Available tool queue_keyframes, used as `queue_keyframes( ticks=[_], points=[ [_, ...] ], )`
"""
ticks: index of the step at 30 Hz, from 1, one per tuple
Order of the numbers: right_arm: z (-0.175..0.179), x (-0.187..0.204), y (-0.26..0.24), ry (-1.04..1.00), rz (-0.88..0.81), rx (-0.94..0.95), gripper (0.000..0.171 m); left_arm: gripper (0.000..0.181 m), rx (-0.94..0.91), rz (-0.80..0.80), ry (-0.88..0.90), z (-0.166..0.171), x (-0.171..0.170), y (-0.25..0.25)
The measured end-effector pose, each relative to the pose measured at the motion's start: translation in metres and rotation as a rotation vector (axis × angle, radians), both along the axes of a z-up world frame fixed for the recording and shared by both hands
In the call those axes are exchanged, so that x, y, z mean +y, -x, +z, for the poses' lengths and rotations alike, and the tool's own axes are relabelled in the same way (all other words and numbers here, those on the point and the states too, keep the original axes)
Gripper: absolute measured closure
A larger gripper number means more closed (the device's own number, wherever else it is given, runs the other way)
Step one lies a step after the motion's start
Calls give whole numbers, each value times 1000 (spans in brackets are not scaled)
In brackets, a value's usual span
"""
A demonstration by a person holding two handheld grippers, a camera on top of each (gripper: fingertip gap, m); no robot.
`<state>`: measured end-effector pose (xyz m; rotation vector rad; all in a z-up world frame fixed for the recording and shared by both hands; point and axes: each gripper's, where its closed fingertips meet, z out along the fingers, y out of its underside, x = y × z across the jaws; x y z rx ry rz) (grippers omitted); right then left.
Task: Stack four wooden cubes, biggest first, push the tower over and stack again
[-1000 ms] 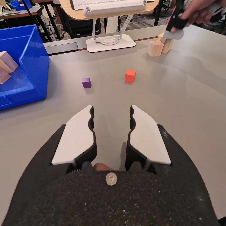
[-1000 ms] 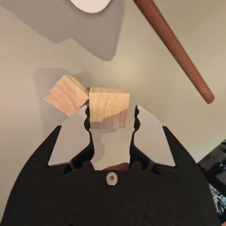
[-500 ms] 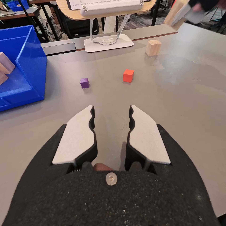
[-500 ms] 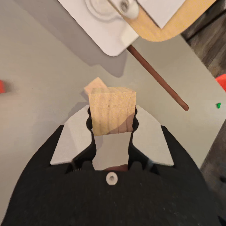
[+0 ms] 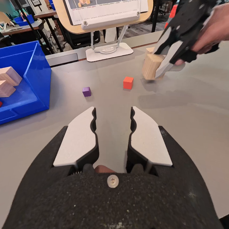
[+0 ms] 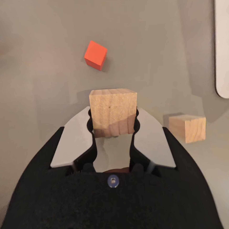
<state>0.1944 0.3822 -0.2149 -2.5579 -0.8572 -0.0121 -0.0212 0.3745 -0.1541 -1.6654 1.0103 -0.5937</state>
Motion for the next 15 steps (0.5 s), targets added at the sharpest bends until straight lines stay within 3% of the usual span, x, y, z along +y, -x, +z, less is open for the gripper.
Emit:
queue_keyframes(
  ticks=[10, 15],
  points=[
    [-14, 20, 23, 149, 217, -169, 106, 129, 6, -9, 10, -3, -3, 2],
    [29, 12, 30, -40, 136, -81, 90, 129, 3, -11, 14, -3, -4, 3]
  ],
)
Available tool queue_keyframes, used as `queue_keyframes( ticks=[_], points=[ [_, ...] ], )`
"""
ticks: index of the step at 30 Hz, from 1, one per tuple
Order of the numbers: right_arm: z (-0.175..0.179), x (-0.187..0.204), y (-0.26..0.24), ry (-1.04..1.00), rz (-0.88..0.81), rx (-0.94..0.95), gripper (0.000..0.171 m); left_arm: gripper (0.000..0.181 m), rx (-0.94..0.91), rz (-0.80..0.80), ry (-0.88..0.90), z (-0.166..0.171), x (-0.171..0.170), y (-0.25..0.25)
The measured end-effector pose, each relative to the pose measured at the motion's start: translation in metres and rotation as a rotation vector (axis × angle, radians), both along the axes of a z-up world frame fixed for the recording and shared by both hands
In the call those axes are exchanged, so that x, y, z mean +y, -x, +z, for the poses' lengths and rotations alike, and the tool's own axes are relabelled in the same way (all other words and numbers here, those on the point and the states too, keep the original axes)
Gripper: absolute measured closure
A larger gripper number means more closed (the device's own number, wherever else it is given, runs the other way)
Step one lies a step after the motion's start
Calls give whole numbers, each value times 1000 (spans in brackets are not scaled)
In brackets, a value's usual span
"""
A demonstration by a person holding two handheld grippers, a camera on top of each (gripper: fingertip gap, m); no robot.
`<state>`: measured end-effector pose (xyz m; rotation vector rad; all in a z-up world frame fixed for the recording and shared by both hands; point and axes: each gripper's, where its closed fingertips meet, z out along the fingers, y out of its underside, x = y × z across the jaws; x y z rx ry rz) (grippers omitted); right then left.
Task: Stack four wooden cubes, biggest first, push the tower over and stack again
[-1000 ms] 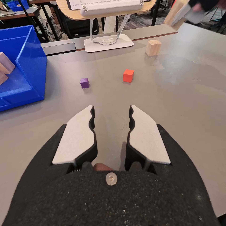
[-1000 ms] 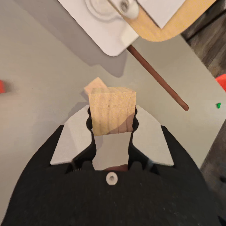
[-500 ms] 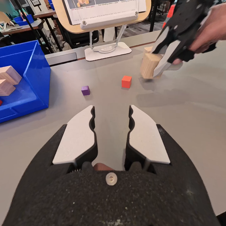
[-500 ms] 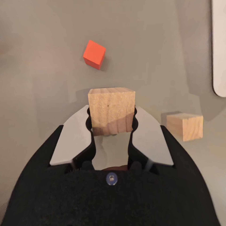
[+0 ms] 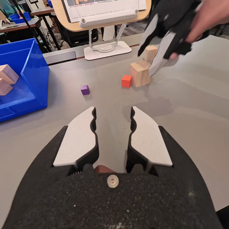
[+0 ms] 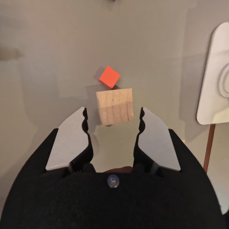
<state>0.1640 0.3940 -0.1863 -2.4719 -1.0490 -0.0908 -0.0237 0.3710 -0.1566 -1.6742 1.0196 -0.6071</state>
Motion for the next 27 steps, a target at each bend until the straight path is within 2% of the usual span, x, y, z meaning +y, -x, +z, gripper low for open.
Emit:
queue_keyframes(
  ticks=[3, 6, 7, 10, 16, 19, 27],
  points=[
    [47, -31, 3, -251, -105, 117, 90, 129, -6, 13, -6, -1, 3, 3],
    [82, -70, -9, -554, -366, 278, 100, 129, -33, 29, 7, -5, 9, 5],
    [86, -84, -17, -632, -487, 335, 97, 129, -41, 37, 21, -6, 10, 6],
    [73, -128, -41, -739, -790, 396, 92, 126, -58, 79, 38, -7, 17, 8],
    [22, -176, -38, -767, -1068, 441, 90, 124, -93, 114, 25, -1, 21, 9],
    [7, -184, -32, -752, -1090, 386, 91, 124, -101, 107, 31, 0, 19, 8],
    [10, -187, -36, -780, -1090, 401, 92, 125, -75, 76, 11, -3, 12, 3]
  ],
)
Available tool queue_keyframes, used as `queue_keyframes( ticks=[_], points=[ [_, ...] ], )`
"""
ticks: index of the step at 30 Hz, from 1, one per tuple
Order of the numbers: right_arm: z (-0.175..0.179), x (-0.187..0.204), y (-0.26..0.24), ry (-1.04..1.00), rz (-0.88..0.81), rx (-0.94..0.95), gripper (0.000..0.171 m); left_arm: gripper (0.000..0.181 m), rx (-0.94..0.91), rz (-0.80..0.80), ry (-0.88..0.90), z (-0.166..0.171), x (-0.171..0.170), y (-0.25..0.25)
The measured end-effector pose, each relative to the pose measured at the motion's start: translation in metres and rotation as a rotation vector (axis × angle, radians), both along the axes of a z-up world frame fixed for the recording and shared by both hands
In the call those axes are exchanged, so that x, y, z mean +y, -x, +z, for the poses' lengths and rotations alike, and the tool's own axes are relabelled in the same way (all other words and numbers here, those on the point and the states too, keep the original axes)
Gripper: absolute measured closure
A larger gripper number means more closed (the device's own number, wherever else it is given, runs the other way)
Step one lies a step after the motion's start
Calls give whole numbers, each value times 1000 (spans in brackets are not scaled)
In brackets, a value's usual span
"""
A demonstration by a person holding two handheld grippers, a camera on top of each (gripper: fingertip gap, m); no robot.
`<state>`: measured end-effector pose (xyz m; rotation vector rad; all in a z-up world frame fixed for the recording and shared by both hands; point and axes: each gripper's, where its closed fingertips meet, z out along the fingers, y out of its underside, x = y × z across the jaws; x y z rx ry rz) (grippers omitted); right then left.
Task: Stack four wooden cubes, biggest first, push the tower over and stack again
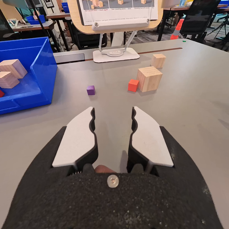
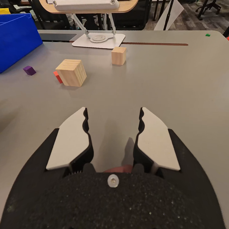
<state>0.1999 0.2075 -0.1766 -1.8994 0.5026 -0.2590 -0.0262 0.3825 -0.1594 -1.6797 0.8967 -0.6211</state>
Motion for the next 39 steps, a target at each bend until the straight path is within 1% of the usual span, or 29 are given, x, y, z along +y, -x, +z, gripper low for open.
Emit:
queue_keyframes(
  ticks=[2, 4, 7, 9, 10, 11, 12, 13, 15, 18, 21, 24, 27, 28, 30, 31, 33, 35, 39],
  points=[
    [4, 8, -2, 16, 56, -56, 91, 126, 5, -1, -7, 0, 0, 0],
    [14, 25, -10, 75, 174, -165, 97, 126, 8, -4, -4, 0, 1, 0],
    [30, 65, -40, 195, 347, -305, 99, 126, 13, -12, 1, -2, 1, 0],
    [34, 98, -59, 295, 509, -368, 103, 127, 12, -16, -1, -1, 0, -1],
    [30, 114, -66, 381, 604, -408, 104, 127, 14, -19, -2, -1, -1, -2],
    [23, 129, -77, 486, 679, -456, 101, 127, 17, -19, -5, -1, -1, -2],
    [14, 141, -87, 597, 744, -489, 101, 127, 19, -20, -9, -2, -1, -2],
    [4, 152, -96, 697, 808, -494, 100, 127, 22, -23, -11, -2, -1, -2],
    [-9, 171, -111, 834, 891, -494, 100, 127, 27, -27, -13, -2, -2, -3],
    [-20, 198, -125, 937, 948, -474, 104, 127, 38, -32, -25, -2, -2, -3],
    [-30, 215, -123, 970, 1007, -413, 104, 126, 65, -44, -35, -3, -4, -2],
    [-44, 219, -127, 1042, 1031, -367, 103, 126, 92, -49, -47, -6, -4, -1],
    [-55, 216, -128, 1098, 1051, -304, 107, 127, 95, -52, -39, -9, -3, 0],
    [-59, 215, -128, 1114, 1062, -292, 110, 127, 94, -52, -34, -9, -3, 0],
    [-62, 215, -128, 1124, 1072, -297, 125, 128, 88, -54, -31, -8, -2, 0],
    [-62, 216, -126, 1109, 1074, -279, 126, 128, 90, -54, -31, -8, -2, 0],
    [-58, 217, -124, 1074, 1063, -256, 126, 128, 93, -55, -28, -9, -2, 0],
    [-47, 215, -122, 1022, 1047, -284, 126, 128, 93, -55, -30, -9, -2, 0],
    [1, 202, -95, 792, 985, -389, 126, 129, 89, -56, -32, -7, -3, 1]
  ],
)
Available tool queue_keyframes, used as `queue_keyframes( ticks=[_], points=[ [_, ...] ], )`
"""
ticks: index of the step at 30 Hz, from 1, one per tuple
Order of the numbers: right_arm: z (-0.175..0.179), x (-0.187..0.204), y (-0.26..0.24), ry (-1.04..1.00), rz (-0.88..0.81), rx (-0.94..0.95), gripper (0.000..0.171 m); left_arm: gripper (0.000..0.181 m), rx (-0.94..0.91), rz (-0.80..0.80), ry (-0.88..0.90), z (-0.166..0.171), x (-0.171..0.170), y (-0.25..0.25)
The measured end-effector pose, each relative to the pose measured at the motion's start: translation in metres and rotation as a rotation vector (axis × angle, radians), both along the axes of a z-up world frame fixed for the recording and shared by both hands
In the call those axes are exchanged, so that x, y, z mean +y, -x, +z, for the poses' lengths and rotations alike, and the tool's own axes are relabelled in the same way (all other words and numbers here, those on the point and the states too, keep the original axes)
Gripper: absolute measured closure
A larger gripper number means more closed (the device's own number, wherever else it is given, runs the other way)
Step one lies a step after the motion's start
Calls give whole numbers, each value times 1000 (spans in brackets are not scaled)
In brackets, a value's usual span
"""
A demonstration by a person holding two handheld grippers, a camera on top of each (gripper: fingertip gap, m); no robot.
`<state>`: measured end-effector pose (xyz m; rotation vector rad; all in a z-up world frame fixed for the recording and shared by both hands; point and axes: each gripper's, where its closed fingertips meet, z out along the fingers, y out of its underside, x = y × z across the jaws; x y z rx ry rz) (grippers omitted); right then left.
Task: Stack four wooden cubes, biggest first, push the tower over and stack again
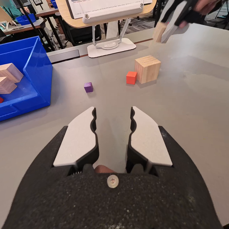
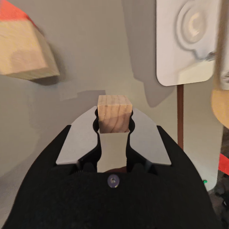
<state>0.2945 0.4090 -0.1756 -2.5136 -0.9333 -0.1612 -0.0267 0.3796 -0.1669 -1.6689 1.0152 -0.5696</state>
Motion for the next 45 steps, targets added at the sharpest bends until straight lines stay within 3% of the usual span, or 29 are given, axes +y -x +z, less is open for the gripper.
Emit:
queue_keyframes(
  ticks=[4, 8, 12, 19, 26, 40, 41, 45],
  points=[
    [43, -42, 42, -271, -25, 27, 126, 129, 3, -3, 1, 0, -2, -1],
    [65, -75, 75, -404, -2, 39, 126, 129, 4, -4, -2, 1, -4, -1],
    [58, -67, 96, -296, 71, 1, 126, 129, 2, -6, -21, 7, -5, -2],
    [8, -20, 117, 84, 143, -55, 126, 130, -15, -5, -58, 17, -8, -4],
    [-4, -10, 129, 241, 170, -44, 126, 130, -10, -25, -57, 16, -13, -3],
    [-11, -10, 126, 290, 184, -112, 119, 129, -6, -33, -44, 14, -13, -3],
    [-8, -10, 127, 277, 178, -104, 111, 130, -6, -32, -46, 14, -13, -3],
    [38, -11, 130, 89, 140, -63, 110, 130, -4, -30, -44, 13, -12, -3]
  ],
)
